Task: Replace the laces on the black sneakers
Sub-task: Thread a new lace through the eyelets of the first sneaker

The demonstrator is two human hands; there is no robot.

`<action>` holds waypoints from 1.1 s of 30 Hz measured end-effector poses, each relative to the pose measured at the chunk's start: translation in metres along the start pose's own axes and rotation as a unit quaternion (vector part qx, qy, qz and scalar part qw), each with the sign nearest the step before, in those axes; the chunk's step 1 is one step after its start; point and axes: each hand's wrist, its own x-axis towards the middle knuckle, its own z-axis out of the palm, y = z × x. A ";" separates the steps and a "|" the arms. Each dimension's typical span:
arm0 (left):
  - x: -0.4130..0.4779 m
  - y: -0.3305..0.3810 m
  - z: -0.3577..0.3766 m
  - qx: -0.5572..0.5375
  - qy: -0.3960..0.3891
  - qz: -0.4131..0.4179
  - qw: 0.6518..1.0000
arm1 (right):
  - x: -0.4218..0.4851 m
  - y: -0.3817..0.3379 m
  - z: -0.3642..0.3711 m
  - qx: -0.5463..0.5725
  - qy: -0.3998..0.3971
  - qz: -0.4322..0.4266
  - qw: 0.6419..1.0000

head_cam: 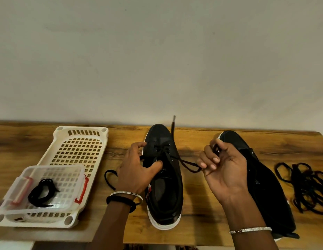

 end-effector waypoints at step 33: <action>0.005 -0.005 0.005 0.005 0.016 0.078 0.997 | 0.000 0.004 -0.007 -0.308 0.044 -0.084 0.947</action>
